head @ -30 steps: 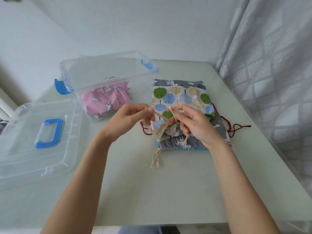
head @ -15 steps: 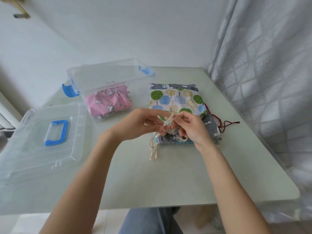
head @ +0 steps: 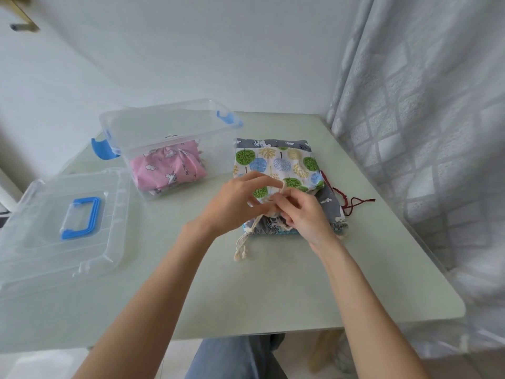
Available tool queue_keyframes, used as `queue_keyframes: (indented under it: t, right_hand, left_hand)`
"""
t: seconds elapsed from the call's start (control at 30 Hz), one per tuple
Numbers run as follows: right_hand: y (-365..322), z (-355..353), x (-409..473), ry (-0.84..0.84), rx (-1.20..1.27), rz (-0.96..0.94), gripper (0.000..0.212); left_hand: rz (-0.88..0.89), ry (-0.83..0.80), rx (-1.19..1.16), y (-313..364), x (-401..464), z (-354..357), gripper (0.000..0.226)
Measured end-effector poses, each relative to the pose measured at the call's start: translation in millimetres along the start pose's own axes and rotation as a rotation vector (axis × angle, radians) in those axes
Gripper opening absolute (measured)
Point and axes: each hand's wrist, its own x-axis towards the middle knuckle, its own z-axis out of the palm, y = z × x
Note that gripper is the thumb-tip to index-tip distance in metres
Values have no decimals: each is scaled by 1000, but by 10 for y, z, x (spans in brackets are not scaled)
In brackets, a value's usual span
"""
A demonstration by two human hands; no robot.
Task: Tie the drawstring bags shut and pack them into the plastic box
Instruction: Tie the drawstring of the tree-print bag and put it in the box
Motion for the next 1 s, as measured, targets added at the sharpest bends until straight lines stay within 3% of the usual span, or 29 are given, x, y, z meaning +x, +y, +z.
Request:
queue_keyframes:
  t: [0.13,0.3,0.4,0.53,0.63,0.7,0.83,1.0]
  right_hand:
    - [28,-13,31,51,29,27,23]
    - [-17,10,18,39,0,2,27]
    - [-12,5,29,62,-9,7,27]
    - [-10,15,43,77,23,11,23]
    - [-46,7,33,78,106,0,18]
    - [-62,-2,22,79,129,-13,16]
    - [-49,-56,-14,90,-56,-70,18]
    - [-167,-159,-44,57,-390,-217,16]
  left_hand:
    - [-10,166,-2,7,-44,-23,23]
    - [-54,174,42,-33,3,10,7]
    - [-102,229,-97,-20,32,17,4]
    - [-232,211,-376,1,30,71,17]
    - [-270,98,-402,-48,20,116,42]
    - [-275,66,-378,-101,37,138,36]
    - [-274,-5,-390,-246,85,170,20]
    - [-224,-52,-406,-281,152,223,25]
